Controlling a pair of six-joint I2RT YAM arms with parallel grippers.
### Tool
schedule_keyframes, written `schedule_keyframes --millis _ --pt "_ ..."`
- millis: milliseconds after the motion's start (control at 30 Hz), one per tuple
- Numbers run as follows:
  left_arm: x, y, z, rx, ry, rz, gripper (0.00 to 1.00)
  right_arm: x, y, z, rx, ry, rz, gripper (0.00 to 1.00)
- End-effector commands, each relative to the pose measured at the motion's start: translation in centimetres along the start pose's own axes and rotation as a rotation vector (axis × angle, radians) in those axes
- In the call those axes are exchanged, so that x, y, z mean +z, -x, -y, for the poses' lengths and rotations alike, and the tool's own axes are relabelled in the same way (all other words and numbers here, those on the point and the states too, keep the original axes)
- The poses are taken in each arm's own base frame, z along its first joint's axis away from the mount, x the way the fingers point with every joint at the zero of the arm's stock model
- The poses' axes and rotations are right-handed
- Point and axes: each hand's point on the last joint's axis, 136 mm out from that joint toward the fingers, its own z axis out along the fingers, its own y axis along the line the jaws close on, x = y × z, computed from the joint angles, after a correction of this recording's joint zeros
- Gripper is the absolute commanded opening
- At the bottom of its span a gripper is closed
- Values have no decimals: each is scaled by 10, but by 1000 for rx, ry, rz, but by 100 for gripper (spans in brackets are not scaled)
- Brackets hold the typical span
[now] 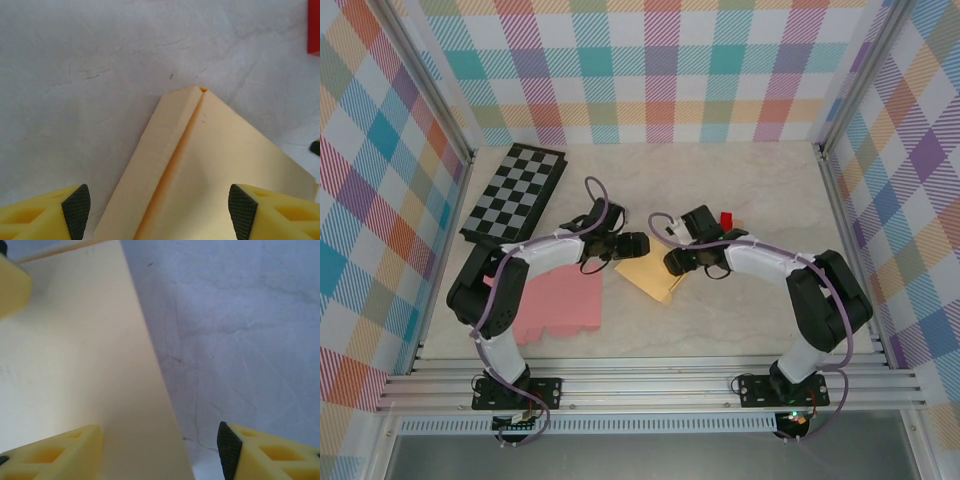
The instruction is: Fold the paper box
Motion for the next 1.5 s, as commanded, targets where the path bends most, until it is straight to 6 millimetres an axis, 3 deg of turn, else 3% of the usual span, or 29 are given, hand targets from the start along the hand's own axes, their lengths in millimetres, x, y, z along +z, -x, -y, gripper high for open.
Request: schedule_keyframes --millis 0,100,167,400,567,767,1233,1467 --pt "11 -9 -1 -13 8 -31 74 -11 21 8 45 -36 17 64" --pt "13 -18 -15 -51 87 -34 74 -29 24 27 180 -153 -10 65" --pt "14 -23 -23 -87 117 -32 74 -43 15 38 297 -239 -62 66" --pt "11 -34 -32 -191 160 10 74 -59 -16 18 594 -155 -94 66" --pt "4 -38 -33 -256 179 57 74 -52 -29 -5 719 -18 -109 66" --pt "-1 -40 -29 -286 184 87 75 -34 -30 -26 823 127 -98 61" --pt "-6 -43 -20 -307 177 88 75 -2 -37 -21 778 101 -121 58" --pt "-12 -39 -18 -293 175 101 75 3 -36 -18 729 96 -110 56"
